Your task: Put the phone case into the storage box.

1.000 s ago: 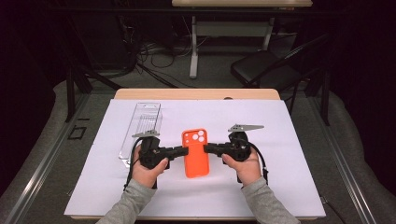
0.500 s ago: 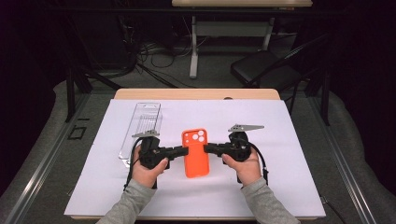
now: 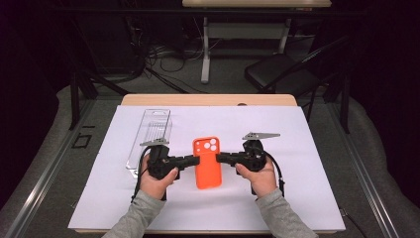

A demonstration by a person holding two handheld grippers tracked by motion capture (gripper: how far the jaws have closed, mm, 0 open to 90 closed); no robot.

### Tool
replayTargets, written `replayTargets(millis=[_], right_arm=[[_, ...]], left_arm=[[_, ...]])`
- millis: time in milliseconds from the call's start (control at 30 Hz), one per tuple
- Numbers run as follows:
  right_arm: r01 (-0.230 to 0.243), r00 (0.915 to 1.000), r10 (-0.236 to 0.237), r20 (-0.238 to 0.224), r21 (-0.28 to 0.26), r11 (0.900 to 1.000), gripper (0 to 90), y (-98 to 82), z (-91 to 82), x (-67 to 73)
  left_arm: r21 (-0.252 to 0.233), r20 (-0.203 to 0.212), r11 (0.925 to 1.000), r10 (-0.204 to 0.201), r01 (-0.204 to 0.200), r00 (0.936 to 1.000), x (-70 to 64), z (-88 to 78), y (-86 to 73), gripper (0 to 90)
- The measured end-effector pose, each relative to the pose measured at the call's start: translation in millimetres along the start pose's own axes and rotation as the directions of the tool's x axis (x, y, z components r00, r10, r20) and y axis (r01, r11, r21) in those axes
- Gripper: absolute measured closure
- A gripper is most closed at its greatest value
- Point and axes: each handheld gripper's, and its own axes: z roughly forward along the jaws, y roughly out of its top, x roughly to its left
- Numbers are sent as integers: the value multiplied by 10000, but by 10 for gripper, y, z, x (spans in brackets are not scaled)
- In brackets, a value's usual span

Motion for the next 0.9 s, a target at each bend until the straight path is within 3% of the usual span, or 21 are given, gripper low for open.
replayTargets(millis=[900], right_arm=[[-188,9998,188,-39,-66,9998,839,-2,-10,-1]], left_arm=[[-161,84,9999,-44,46,10000,1,-1,2,772]])
